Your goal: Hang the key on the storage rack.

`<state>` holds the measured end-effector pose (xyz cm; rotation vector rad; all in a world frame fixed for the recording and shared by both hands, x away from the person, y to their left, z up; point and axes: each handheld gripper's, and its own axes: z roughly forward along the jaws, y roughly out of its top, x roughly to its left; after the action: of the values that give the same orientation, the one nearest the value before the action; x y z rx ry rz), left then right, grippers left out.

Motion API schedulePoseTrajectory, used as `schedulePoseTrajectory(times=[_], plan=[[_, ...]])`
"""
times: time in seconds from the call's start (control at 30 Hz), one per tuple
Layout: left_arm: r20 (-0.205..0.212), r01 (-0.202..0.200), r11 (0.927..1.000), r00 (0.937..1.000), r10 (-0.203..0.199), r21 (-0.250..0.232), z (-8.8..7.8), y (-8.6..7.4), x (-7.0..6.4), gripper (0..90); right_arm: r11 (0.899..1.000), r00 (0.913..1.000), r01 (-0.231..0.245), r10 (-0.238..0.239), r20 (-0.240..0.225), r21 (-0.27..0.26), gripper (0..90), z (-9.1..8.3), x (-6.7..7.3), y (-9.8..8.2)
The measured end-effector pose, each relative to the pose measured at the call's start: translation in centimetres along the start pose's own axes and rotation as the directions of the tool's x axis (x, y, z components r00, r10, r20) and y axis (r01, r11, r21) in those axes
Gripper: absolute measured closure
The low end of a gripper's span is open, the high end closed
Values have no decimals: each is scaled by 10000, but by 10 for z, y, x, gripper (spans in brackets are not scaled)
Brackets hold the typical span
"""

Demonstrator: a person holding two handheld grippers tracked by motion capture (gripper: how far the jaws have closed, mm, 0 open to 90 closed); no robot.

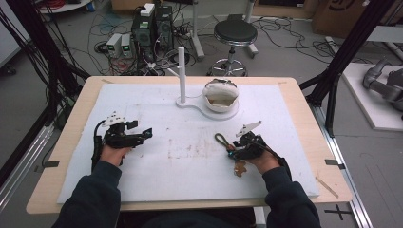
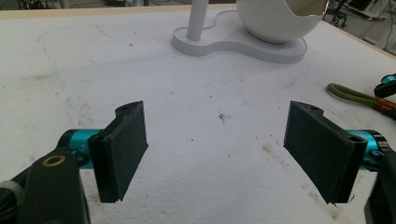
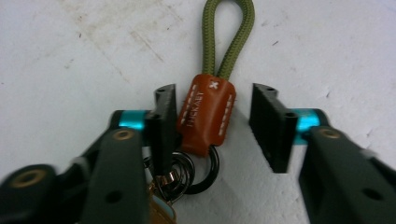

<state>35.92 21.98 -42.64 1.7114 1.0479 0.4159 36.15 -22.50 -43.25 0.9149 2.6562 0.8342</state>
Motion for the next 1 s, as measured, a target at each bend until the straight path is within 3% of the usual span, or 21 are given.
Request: schedulePoseTrajectory(times=[0.1, 0.33, 0.43, 0.47, 0.53, 0.6, 0.7, 0.73, 0.8, 0.9, 0.93, 1.0], plan=[[-26, -13, 10000, 10000, 13, 25, 0, 0, 0, 211, 9988, 9986, 493, -494, 203, 55, 729, -1, 7, 1], [-19, 44, 10000, 10000, -44, -7, 0, 0, 1, 212, 9987, 9984, 497, -493, 285, -116, 748, -2, 8, 2], [-17, 40, 10000, 10000, -40, 2, 1, 0, 2, 212, 9926, 10000, 97, -96, 19, -1208, 748, -13, 2, 4], [-22, 37, 10000, 10000, -37, 4, 1, 0, 2, 212, 9926, 10000, 97, -96, 19, -1208, 748, -13, 2, 4], [-86, 54, 10000, 9999, -53, 14, 1, -1, 2, 213, 9768, 10000, -80, 84, 10, -2142, 747, -23, -1, 6], [-96, 26, 10000, 10000, -26, 13, 1, -1, 2, 213, 9712, 10000, -47, 54, 22, -2383, 747, -25, -1, 7], [-137, -7, 10000, 9999, 7, -53, 0, 0, 2, 213, 9478, 9999, -75, 96, 50, -3187, 747, -35, -1, 14], [-165, -36, 9999, 9999, 34, -127, -1, 0, 3, 213, 9327, 9998, -26, 102, 190, -3606, 747, -41, -2, 19], [-189, -60, 9999, 9998, 57, -141, -2, 0, 4, 213, 9267, 9997, -51, 144, 221, -3758, 747, -43, -2, 22], [-168, -45, 9999, 9999, 42, -162, -2, 0, 4, 213, 8964, 9981, 166, 117, 610, -4430, 747, -51, -1, 42], [-134, -57, 9999, 9999, 55, -150, -2, 0, 4, 213, 8904, 9978, 199, 112, 658, -4547, 747, -52, -1, 48], [-109, -51, 9998, 9999, 49, -166, -1, 0, 4, 213, 8853, 9974, 258, 83, 712, -4644, 747, -53, -2, 53]])
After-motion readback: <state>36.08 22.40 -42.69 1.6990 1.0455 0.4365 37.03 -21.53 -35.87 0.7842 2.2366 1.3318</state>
